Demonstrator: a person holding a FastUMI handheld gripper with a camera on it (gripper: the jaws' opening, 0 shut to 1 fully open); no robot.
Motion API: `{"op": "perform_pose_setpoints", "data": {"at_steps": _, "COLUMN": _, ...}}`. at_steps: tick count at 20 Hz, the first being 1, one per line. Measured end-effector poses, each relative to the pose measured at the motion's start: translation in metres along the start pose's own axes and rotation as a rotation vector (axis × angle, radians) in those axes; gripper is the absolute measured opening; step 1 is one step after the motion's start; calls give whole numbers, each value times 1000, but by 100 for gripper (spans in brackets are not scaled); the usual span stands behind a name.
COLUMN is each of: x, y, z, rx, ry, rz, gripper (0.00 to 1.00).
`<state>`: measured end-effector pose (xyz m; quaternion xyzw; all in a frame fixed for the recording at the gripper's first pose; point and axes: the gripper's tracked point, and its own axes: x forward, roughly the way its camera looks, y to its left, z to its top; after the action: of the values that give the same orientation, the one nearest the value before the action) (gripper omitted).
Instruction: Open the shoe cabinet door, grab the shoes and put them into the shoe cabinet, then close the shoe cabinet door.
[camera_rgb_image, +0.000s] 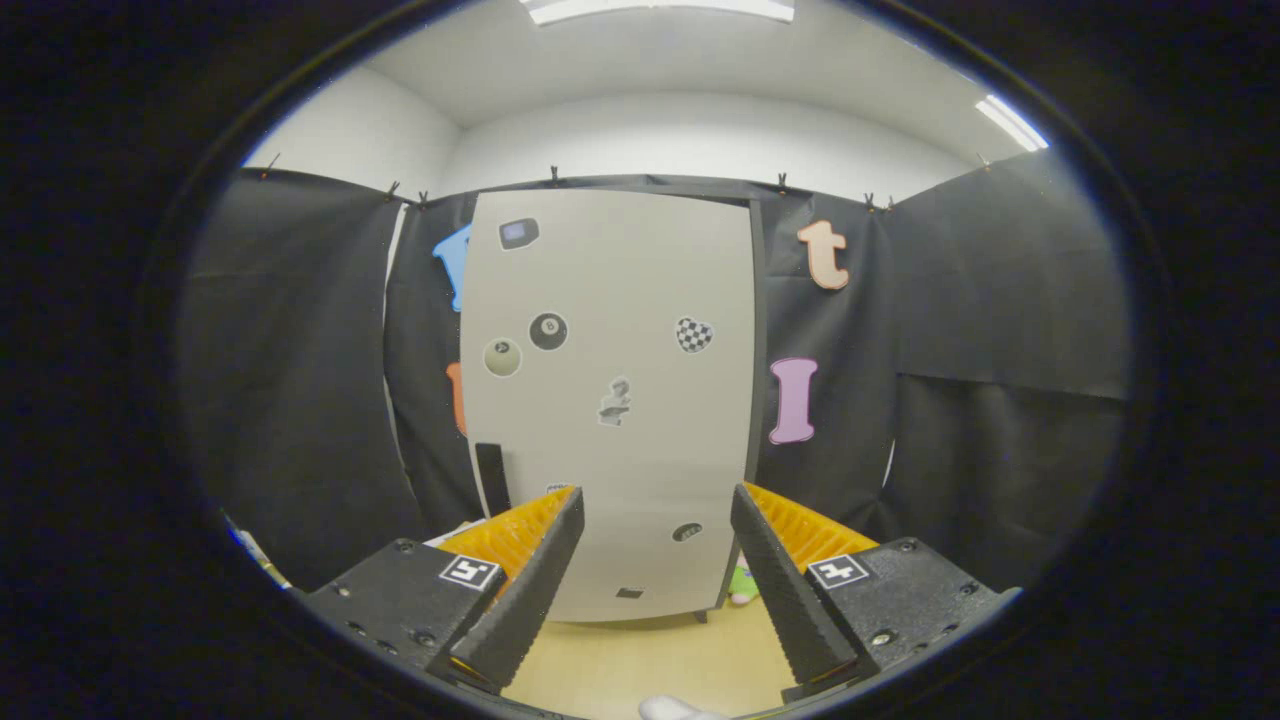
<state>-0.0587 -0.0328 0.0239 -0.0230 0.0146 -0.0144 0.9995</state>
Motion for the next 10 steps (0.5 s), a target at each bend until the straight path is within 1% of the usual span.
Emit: {"op": "perform_pose_setpoints", "data": {"at_steps": 10, "x": -2, "y": -18, "z": 2, "rx": 16, "ry": 8, "rz": -10, "gripper": 97}}
